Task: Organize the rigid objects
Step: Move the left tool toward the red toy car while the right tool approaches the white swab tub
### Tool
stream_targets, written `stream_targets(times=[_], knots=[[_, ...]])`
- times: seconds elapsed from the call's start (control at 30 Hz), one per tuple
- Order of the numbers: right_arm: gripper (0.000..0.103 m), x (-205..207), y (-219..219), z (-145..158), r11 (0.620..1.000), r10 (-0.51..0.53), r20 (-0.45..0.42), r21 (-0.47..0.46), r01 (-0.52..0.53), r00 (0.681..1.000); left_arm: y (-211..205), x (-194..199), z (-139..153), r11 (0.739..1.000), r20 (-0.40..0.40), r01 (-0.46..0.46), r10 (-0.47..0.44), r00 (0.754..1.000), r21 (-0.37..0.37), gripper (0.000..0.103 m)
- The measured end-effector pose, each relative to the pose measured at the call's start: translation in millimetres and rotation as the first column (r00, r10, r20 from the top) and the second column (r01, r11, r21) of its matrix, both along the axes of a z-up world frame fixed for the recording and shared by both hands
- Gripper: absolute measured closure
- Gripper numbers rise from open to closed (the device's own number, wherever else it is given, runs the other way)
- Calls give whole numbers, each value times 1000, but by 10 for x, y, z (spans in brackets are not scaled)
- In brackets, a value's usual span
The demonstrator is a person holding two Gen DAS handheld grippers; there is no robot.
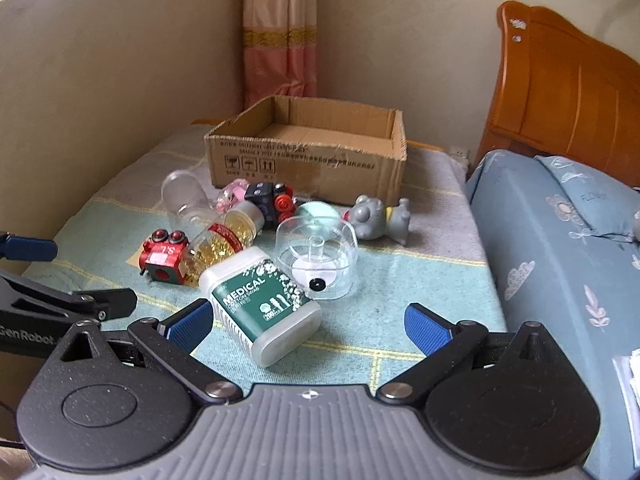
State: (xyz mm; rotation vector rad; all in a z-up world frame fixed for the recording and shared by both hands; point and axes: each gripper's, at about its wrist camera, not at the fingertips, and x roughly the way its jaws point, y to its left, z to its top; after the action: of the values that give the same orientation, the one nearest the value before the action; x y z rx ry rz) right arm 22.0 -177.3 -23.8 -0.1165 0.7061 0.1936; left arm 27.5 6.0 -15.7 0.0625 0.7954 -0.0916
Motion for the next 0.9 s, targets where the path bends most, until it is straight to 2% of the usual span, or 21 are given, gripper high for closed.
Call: stream_targets(times=[0.33, 0.5, 0.77, 0.9], knots=[[0, 257, 80, -348, 998, 60, -90, -6, -61, 994, 199, 228, -181, 1000, -51, -7, 7, 999, -4, 1], [0, 356, 157, -466, 996, 68, -114, -46, -73, 991, 288, 349, -253, 1000, -68, -17, 16, 998, -9, 1], [0, 419, -62, -513, 999, 33, -136, -25, -37, 990, 329, 503, -353, 1000, -91, -6, 5, 996, -14, 1], [0, 418, -143, -569, 997, -17, -153, -83, 4, 988, 324, 543, -389, 1000, -97, 7, -10, 995, -28, 1]])
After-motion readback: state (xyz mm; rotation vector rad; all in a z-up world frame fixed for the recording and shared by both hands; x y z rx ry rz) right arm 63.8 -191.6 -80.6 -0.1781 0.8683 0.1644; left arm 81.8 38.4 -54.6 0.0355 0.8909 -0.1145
